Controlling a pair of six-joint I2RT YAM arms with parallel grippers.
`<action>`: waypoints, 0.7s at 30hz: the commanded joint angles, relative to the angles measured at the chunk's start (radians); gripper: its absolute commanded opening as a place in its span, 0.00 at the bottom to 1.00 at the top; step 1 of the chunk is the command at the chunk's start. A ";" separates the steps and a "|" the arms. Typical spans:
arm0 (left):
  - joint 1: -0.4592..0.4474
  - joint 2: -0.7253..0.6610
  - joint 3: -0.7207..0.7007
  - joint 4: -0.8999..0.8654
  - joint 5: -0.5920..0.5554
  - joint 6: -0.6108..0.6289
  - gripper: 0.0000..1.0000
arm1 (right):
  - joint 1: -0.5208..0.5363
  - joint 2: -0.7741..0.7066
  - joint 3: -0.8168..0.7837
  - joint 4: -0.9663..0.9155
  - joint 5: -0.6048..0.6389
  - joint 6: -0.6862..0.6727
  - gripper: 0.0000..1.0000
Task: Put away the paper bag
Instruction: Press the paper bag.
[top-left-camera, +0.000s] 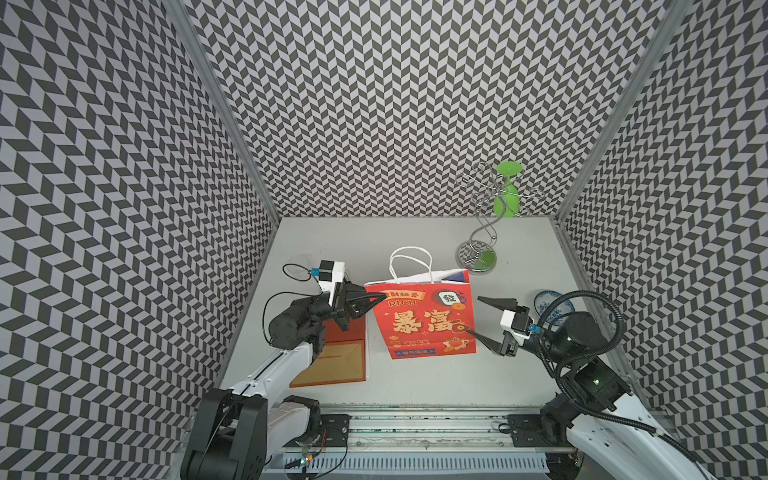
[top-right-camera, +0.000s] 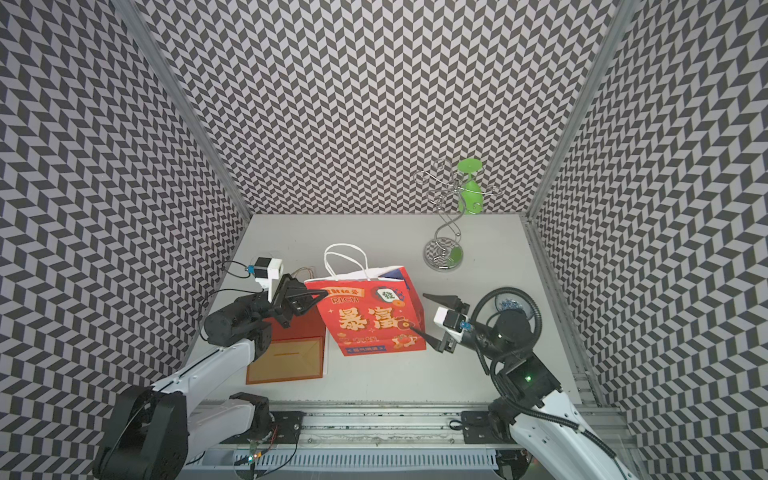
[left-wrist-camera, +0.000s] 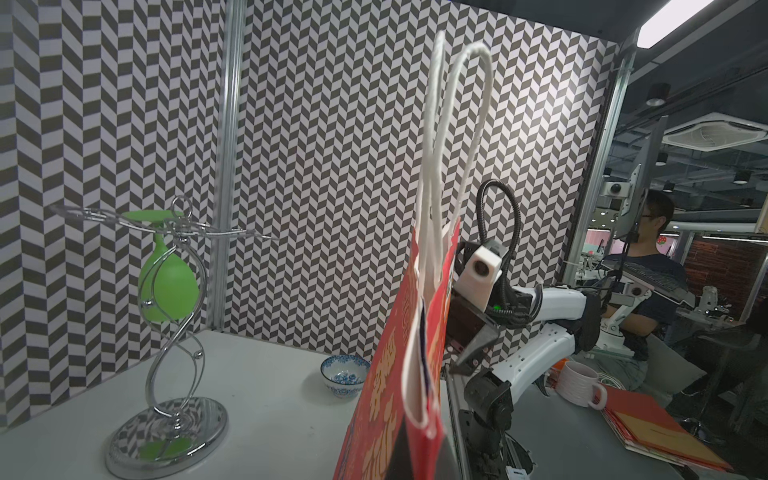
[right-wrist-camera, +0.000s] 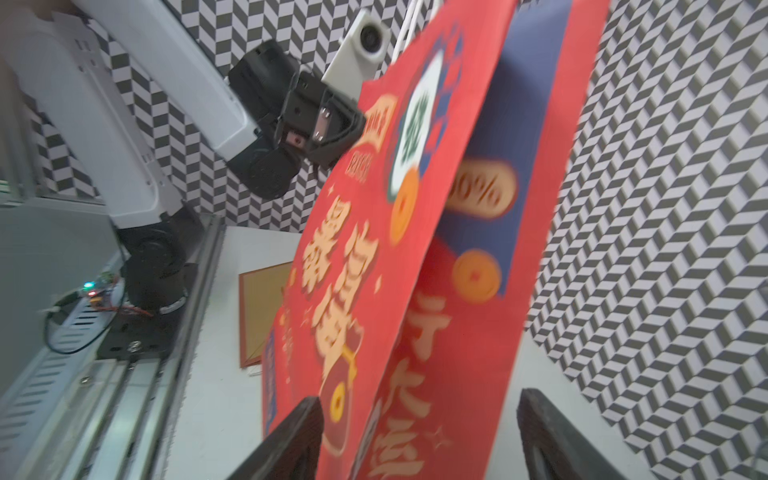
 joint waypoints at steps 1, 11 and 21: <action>-0.001 -0.024 -0.044 0.112 0.003 0.110 0.00 | 0.005 0.044 0.073 0.103 0.046 0.028 0.82; -0.092 -0.275 0.043 -0.824 -0.016 0.780 0.00 | 0.005 0.271 0.206 0.082 -0.299 0.028 0.91; -0.102 -0.252 0.062 -0.813 -0.012 0.744 0.00 | 0.005 0.262 0.175 0.157 -0.399 0.015 0.59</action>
